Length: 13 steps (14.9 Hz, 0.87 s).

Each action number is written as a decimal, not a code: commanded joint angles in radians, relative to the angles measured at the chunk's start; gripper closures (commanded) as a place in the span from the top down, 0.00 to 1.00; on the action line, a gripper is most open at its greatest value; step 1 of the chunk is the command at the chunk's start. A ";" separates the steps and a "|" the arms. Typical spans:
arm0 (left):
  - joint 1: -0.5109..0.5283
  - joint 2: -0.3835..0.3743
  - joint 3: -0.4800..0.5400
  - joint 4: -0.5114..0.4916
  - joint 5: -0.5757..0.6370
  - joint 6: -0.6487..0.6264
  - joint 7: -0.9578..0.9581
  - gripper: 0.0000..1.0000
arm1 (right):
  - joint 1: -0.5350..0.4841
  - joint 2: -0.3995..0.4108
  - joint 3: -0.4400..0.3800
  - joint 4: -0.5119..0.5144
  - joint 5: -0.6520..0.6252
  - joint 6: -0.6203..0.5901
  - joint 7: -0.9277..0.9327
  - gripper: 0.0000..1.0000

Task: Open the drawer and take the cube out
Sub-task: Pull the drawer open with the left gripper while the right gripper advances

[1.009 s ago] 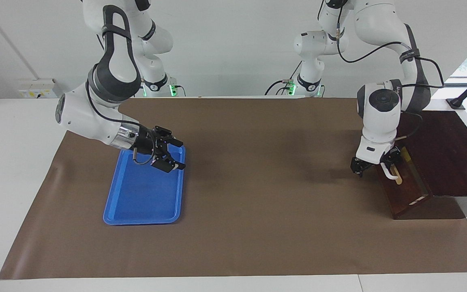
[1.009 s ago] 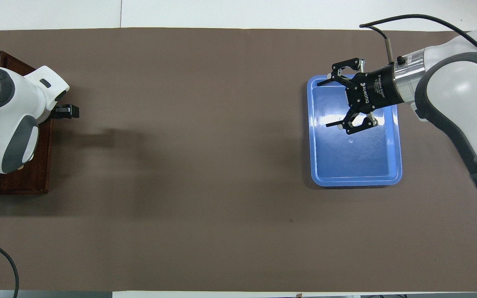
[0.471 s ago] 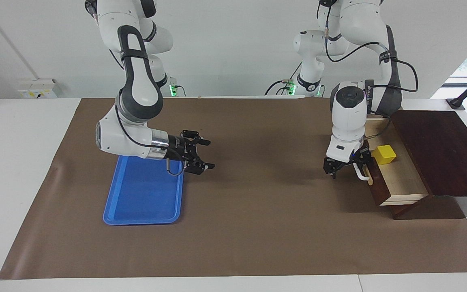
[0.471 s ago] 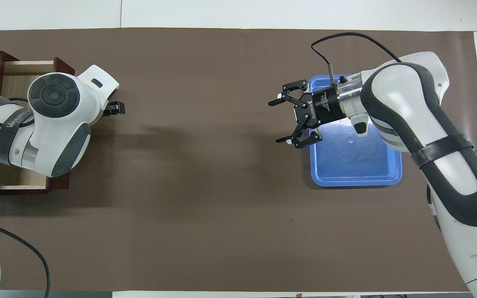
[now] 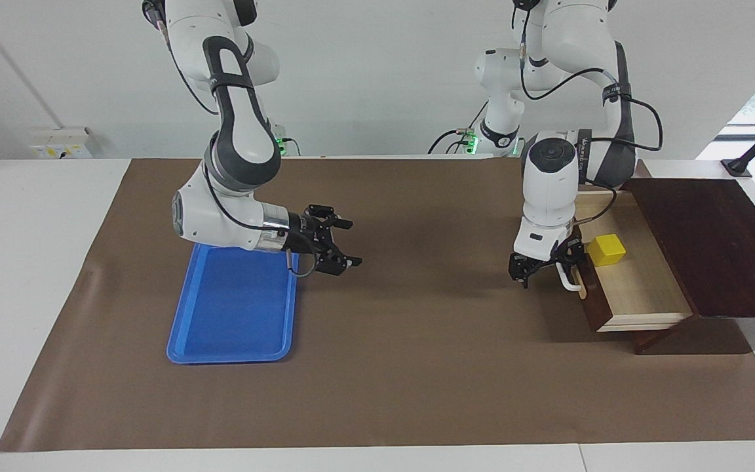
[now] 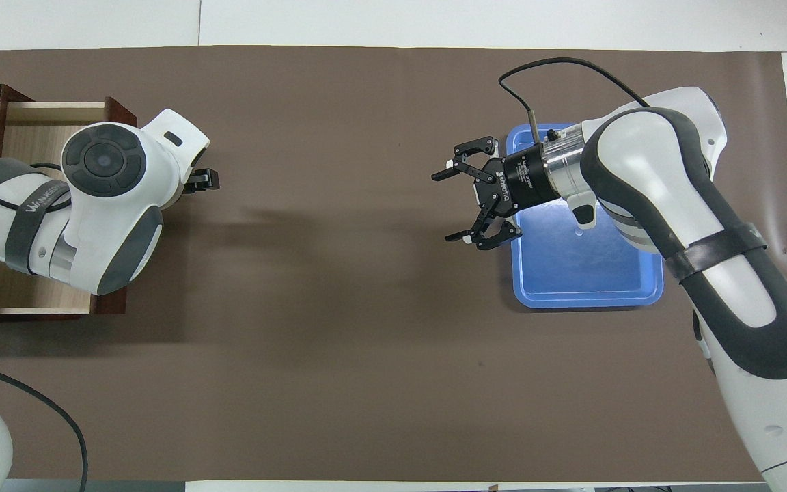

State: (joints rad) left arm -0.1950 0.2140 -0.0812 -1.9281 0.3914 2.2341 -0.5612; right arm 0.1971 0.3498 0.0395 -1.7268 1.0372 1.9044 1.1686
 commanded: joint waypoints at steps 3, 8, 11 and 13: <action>-0.027 0.022 0.003 0.108 -0.031 -0.106 -0.022 1.00 | 0.004 -0.029 0.000 -0.028 0.018 0.047 0.016 1.00; -0.017 0.038 0.009 0.299 -0.112 -0.313 -0.023 1.00 | -0.001 -0.019 0.000 -0.054 0.112 0.099 0.069 1.00; 0.063 0.028 0.032 0.450 -0.228 -0.488 -0.046 1.00 | 0.013 -0.006 0.000 -0.051 0.139 0.134 0.069 1.00; 0.162 -0.018 0.034 0.436 -0.295 -0.499 -0.094 1.00 | 0.019 -0.002 0.000 -0.047 0.141 0.134 0.062 1.00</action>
State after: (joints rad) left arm -0.1299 0.2152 -0.0457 -1.5150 0.1640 1.7762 -0.6220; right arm 0.2064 0.3495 0.0381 -1.7662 1.1553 2.0187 1.2268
